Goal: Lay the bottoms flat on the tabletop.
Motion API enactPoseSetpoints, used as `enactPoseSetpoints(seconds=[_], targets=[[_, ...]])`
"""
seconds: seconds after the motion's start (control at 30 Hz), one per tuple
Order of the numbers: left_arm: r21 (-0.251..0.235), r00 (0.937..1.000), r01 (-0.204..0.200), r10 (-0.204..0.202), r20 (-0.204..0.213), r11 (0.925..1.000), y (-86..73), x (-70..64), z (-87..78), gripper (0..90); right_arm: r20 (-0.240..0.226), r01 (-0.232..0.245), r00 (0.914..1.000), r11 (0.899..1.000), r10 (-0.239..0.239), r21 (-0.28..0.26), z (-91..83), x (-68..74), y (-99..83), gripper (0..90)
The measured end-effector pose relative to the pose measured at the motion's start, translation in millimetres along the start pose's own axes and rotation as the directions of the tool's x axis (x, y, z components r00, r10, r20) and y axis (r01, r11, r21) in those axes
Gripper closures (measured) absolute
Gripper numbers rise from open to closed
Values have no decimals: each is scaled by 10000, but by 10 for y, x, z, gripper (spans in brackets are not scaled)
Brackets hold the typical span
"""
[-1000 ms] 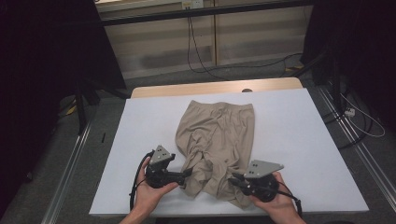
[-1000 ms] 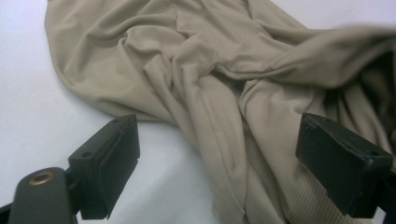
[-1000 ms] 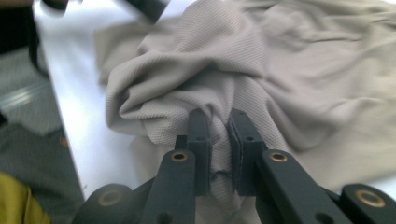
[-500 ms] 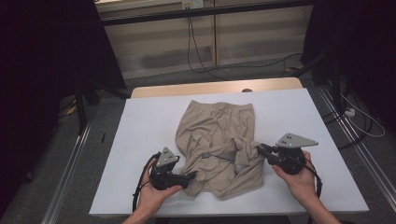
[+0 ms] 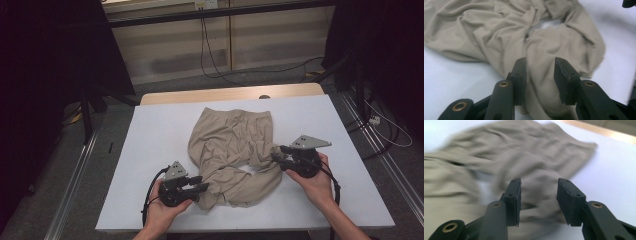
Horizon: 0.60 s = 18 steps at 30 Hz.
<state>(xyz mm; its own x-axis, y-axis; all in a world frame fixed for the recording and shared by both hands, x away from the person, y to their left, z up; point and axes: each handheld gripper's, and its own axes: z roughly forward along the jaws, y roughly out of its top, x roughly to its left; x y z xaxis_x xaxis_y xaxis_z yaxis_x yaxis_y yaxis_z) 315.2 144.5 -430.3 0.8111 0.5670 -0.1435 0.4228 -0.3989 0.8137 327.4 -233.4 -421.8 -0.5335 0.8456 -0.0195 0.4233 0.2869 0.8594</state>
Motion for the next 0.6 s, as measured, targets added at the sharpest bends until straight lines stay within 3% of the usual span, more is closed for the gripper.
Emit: enactPoseSetpoints(seconds=[0.07,0.13,0.2,0.27,0.33,0.37,0.4,0.43,0.47,0.53,0.6], targets=[[107,9998,-219,218,18,9997,2,-18,3,609,-816,208,9964,9998,-214,-81,-73,171,-23,557],[279,9996,-286,285,40,9992,-2,-36,40,519,-1634,409,9858,9991,-391,77,-75,346,-54,555],[534,9988,-476,472,94,9974,-15,-65,103,470,-2471,887,9656,9958,-804,226,-36,563,-59,502],[720,9979,-638,630,132,9954,-22,-86,151,430,-3197,1361,9402,9900,-1173,369,37,779,-61,414],[998,9955,-951,950,53,9905,-20,-104,200,408,-3638,1754,9204,9829,-1435,560,104,919,-94,392],[1160,9935,-1104,1129,-154,9871,-21,-111,231,408,-3643,2098,9162,9744,-1668,813,154,989,-122,361],[1243,9930,-1122,1160,-237,9859,-23,-108,247,411,-3524,2419,9168,9634,-1878,1157,212,1044,-153,376],[1300,9933,-1066,1113,-296,9858,-20,-91,253,453,-3374,2518,9204,9596,-1974,1254,238,1052,-168,520],[1220,9953,-897,934,-247,9885,-19,-84,249,580,-3109,2466,9296,9608,-1977,1265,244,1025,-173,683],[976,9973,-671,696,-229,9930,-5,-51,212,721,-3166,1789,9381,9791,-1402,965,205,896,-143,841],[774,9985,-436,459,-284,9960,1,-10,171,793,-2548,1352,9599,9892,-1166,567,118,729,-105,865]])
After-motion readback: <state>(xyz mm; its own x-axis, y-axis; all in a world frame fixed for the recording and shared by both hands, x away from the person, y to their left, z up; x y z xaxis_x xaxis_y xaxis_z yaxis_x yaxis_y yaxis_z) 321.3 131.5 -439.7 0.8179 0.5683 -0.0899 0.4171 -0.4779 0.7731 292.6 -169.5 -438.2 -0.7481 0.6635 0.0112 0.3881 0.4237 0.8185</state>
